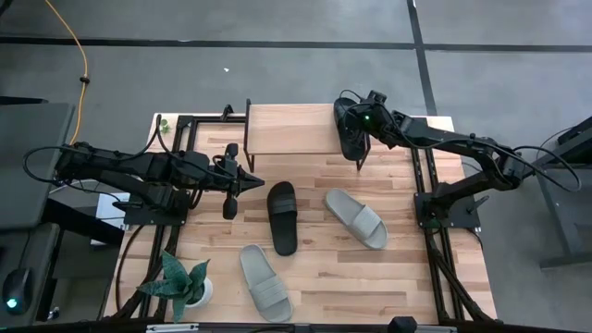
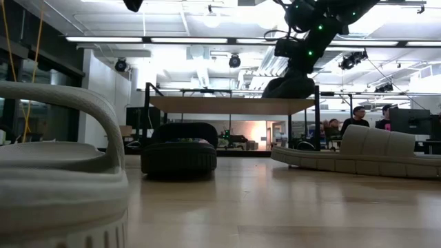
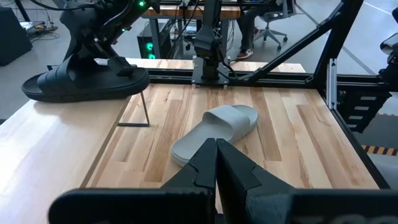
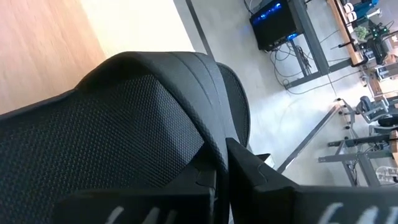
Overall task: Pick and place slides into the shelf
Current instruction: Put the bottom black slide on the shelf
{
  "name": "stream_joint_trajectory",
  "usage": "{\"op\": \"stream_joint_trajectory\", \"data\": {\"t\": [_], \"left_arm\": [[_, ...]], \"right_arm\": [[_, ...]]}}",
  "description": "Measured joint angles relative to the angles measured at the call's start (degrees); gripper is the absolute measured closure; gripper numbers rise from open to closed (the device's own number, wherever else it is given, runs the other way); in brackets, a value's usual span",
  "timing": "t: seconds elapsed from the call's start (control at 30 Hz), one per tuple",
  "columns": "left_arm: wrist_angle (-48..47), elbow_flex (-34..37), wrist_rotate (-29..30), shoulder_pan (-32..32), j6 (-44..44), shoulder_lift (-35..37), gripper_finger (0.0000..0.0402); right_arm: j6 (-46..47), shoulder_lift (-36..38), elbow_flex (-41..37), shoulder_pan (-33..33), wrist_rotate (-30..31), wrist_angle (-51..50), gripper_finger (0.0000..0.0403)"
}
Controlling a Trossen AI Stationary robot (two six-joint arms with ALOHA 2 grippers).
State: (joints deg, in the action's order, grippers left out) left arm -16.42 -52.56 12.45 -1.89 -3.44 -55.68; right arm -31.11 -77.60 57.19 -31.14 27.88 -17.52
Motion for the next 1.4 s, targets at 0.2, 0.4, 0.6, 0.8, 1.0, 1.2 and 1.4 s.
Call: {"op": "stream_joint_trajectory", "data": {"t": [0.2, 0.4, 0.6, 0.8, 1.0, 1.2, 1.4], "left_arm": [[0.01, 0.00, -0.27, 0.00, 0.00, 0.00, 0.0401], [0.02, 0.00, -1.49, -0.02, -0.02, 0.00, 0.0401], [0.02, 0.00, -1.49, -0.01, -0.03, 0.00, 0.0401], [0.02, 0.00, -1.49, 0.00, -0.02, 0.00, 0.0401], [0.02, 0.00, -1.49, 0.00, -0.02, 0.00, 0.0401], [0.03, 0.00, -1.49, 0.00, -0.02, 0.00, 0.0401], [0.03, 0.01, -1.49, 0.00, -0.02, 0.00, 0.0401]], "right_arm": [[0.53, 0.00, 0.00, -0.04, 0.04, -0.97, 0.0403], [1.52, 0.00, 0.01, -0.13, -0.93, -1.64, 0.0403], [1.25, 0.00, 0.02, -0.28, -0.70, -1.99, 0.0403], [1.60, 0.02, 0.12, -1.37, -1.57, -3.18, 0.0403], [1.76, 0.02, 0.13, -1.51, -3.05, -3.81, 0.0403], [2.18, 0.02, 0.13, -1.52, -3.52, -3.96, 0.0403], [2.16, 0.02, 0.13, -1.53, -4.38, -4.28, 0.0383]]}}
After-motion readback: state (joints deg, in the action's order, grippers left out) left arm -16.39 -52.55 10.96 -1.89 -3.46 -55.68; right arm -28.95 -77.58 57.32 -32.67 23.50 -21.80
